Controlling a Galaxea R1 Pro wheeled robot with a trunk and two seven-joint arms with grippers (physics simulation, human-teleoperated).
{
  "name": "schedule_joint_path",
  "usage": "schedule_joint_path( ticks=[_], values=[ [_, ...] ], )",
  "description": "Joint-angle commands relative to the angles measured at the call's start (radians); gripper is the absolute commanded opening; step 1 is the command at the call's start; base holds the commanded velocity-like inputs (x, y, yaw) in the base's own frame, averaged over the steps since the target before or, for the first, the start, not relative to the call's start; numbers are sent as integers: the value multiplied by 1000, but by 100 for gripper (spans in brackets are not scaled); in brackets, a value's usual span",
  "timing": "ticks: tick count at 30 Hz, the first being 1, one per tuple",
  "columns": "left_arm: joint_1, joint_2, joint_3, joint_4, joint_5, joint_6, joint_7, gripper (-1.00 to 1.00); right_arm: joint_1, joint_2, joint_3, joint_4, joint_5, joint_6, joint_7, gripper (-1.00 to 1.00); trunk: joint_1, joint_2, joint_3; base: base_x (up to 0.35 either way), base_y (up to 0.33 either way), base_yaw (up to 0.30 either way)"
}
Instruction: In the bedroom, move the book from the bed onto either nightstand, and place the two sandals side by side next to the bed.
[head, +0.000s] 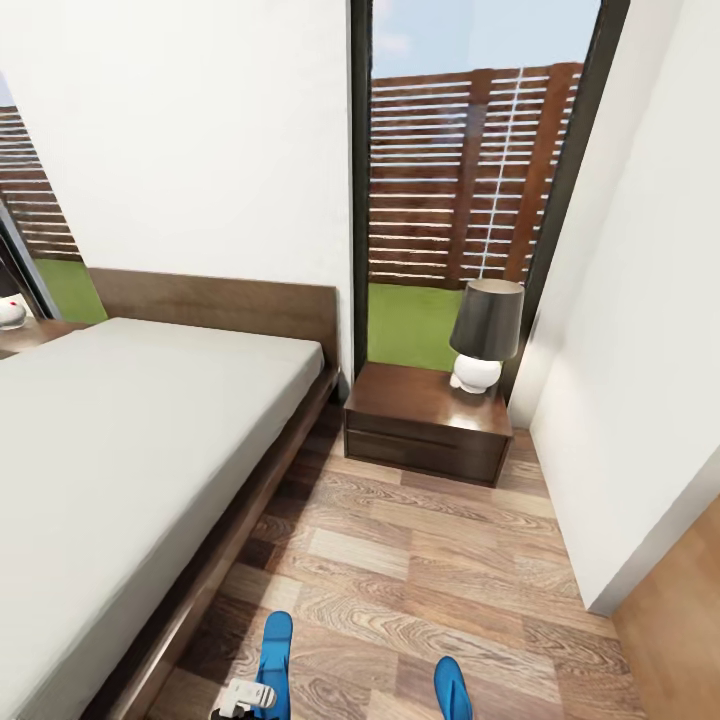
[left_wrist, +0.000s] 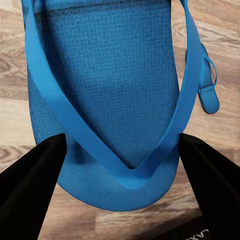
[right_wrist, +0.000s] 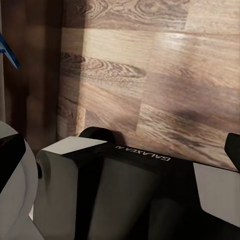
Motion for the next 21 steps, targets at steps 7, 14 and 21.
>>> schedule_joint_path(
  ticks=[7, 14, 21],
  values=[
    [-1, 0, -9, 1, 9, -3, -3, -100, 0, -3, 6, -1, -10, 8, 1, 100, 0, 0, -1, 0, 0, 0],
    [-1, 0, -10, -1, 7, -5, -8, -100, 0, -3, 6, -1, -10, 8, 1, 100, 0, 0, -1, 0, 0, 0],
    [-1, -13, -6, -95, 8, -8, -31, -100, 0, -3, 6, -1, -10, 8, 1, 100, 0, 0, -1, 0, 0, 0]
  ],
)
